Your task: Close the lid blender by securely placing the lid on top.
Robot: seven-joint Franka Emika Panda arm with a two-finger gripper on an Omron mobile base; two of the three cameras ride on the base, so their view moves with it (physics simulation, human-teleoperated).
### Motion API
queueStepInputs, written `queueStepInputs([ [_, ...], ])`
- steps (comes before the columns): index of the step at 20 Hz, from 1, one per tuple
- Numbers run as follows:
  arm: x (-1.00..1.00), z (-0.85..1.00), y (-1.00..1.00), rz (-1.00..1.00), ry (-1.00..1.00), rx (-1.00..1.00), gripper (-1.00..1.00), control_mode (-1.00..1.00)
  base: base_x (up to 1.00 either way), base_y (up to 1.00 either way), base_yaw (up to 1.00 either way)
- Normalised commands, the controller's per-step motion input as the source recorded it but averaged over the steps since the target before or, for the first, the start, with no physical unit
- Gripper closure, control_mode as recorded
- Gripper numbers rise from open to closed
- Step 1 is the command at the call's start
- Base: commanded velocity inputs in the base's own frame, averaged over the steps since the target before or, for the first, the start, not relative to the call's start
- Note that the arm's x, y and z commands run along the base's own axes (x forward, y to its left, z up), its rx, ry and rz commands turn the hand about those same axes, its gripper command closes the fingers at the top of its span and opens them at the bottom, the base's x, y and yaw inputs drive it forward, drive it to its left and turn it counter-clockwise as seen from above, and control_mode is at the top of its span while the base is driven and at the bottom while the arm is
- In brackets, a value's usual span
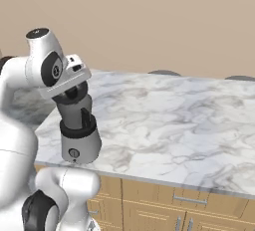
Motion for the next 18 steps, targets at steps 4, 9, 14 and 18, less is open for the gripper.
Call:
queueStepInputs([
  [4,0.36,-0.1,0.0,0.12,0.27,0.0,1.0,-1.0,0.0,0.0,0.0],
  [9,0.07,-0.33,0.0,0.15,0.26,-0.01,1.0,-1.0,0.0,0.0,0.0],
  [14,0.03,-0.45,0.0,0.17,0.18,-0.05,1.0,-1.0,0.0,0.0,0.0],
  [18,0.13,-0.11,0.0,0.17,0.03,-0.06,1.0,-1.0,0.0,0.0,0.0],
])
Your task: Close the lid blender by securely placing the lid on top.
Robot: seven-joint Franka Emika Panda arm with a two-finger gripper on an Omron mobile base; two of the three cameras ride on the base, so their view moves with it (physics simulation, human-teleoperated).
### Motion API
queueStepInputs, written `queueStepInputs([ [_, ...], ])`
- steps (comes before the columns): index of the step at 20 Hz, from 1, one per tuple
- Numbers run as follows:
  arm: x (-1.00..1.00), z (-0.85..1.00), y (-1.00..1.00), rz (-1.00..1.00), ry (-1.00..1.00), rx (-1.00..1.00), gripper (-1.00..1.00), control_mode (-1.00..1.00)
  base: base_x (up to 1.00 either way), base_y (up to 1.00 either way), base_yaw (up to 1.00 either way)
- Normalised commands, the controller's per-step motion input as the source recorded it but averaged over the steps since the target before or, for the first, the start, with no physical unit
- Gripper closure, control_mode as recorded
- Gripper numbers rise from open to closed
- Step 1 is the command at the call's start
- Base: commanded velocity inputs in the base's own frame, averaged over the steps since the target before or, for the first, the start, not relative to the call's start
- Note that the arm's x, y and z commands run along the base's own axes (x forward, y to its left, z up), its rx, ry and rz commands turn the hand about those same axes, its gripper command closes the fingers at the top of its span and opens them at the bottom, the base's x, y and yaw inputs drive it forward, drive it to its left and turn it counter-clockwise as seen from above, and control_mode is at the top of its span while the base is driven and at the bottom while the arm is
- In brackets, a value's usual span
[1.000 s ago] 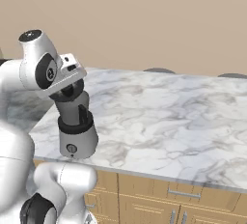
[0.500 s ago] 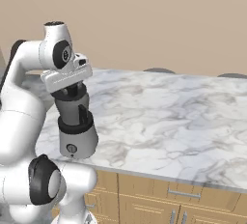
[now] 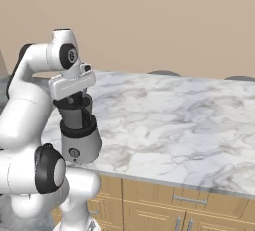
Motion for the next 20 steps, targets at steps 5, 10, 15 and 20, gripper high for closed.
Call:
queueStepInputs([
  [5,0.05,-0.1,0.0,0.17,0.0,-0.07,1.0,-1.0,0.0,0.0,0.0],
  [10,0.0,-0.11,0.0,0.13,-0.11,-0.05,1.0,-1.0,0.0,0.0,0.0],
  [15,0.0,-0.02,0.0,0.09,-0.13,-0.01,1.0,-1.0,0.0,0.0,0.0],
  [20,0.16,-0.02,0.0,0.05,-0.01,0.0,1.0,-1.0,0.0,0.0,0.0],
])
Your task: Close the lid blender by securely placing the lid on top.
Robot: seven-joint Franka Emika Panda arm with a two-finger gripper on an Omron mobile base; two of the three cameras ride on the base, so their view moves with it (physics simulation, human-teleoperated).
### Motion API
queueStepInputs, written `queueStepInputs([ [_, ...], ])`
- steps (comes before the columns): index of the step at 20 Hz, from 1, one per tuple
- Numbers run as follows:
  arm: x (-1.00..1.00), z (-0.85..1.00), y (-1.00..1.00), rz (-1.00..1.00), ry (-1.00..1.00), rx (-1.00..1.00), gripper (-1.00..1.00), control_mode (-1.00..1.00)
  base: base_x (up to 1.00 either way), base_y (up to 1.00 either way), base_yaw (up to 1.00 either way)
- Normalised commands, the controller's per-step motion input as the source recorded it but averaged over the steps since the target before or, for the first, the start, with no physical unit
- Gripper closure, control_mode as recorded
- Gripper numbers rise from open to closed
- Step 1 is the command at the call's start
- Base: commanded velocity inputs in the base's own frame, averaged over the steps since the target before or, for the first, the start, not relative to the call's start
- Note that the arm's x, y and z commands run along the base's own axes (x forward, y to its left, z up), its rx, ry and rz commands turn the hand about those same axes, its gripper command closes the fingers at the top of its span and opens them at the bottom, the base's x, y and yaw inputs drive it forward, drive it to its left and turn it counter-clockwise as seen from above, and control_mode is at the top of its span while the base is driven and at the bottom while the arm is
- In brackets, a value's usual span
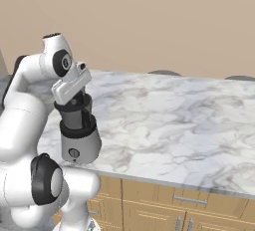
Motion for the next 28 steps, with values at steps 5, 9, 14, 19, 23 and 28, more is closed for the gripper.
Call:
queueStepInputs([
  [5,0.16,0.0,0.0,0.01,0.0,0.0,1.0,-1.0,0.0,0.0,0.0],
  [9,0.18,0.0,0.0,0.01,0.0,0.0,1.0,-1.0,0.0,0.0,0.0],
  [14,0.22,0.0,0.0,0.0,0.0,0.0,1.0,-1.0,0.0,0.0,0.0],
  [19,0.17,0.0,-0.02,0.0,0.0,0.0,1.0,-1.0,0.0,0.0,0.0],
  [23,-0.08,-0.05,-0.15,0.0,0.0,0.0,1.0,-1.0,0.0,0.0,0.0],
  [28,-0.25,-0.07,0.0,0.02,0.0,0.0,1.0,-1.0,0.0,0.0,0.0],
])
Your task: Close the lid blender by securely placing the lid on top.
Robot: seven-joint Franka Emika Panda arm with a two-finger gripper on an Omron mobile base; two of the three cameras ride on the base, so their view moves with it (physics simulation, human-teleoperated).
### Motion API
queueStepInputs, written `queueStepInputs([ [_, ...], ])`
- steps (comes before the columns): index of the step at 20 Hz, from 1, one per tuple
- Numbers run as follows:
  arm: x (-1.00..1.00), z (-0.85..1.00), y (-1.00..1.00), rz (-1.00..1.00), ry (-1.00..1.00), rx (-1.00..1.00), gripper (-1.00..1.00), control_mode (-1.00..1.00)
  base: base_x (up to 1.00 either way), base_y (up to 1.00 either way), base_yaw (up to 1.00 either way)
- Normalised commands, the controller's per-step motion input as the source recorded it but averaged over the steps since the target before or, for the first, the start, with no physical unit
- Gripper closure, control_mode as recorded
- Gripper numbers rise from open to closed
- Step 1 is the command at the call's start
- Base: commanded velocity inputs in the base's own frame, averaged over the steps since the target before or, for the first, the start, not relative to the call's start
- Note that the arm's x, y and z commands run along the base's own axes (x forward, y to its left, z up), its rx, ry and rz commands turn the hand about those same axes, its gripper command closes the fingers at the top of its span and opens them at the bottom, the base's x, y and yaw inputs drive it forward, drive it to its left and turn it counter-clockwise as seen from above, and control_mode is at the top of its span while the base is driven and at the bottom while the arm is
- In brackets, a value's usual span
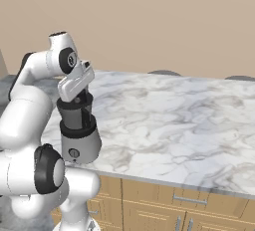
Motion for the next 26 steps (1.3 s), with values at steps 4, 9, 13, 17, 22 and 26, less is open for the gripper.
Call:
queueStepInputs([
  [4,-0.01,-0.02,0.19,0.02,0.0,0.0,1.0,-1.0,0.0,0.0,0.0],
  [9,0.12,-0.02,0.12,0.04,0.0,0.0,1.0,-1.0,0.0,0.0,0.0],
  [13,0.0,-0.14,0.01,0.04,0.04,0.0,1.0,-1.0,0.0,0.0,0.0],
  [17,-0.04,-0.15,0.03,0.03,0.03,0.0,-1.0,-1.0,0.0,0.0,0.0],
  [22,0.0,0.0,0.08,0.05,0.0,0.0,-1.0,-1.0,0.0,0.0,0.0],
  [26,0.0,0.0,0.04,0.05,0.0,0.0,-1.0,-1.0,0.0,0.0,0.0],
])
